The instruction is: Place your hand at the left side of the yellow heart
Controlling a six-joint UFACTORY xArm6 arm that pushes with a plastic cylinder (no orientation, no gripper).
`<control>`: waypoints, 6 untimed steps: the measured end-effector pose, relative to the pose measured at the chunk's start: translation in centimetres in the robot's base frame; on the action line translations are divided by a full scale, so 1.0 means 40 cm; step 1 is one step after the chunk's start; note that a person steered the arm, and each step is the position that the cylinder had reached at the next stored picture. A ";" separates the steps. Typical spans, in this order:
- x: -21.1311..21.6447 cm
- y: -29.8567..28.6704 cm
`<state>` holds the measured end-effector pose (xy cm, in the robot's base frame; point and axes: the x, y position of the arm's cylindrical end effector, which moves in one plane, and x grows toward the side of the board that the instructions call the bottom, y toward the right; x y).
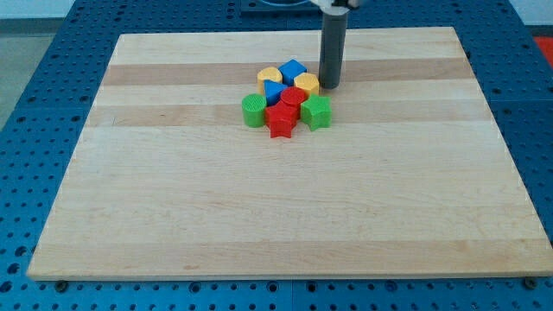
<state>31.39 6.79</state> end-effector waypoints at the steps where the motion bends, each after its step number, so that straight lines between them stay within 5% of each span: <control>1: -0.017 0.002; 4: -0.091 -0.046; 6: -0.090 -0.258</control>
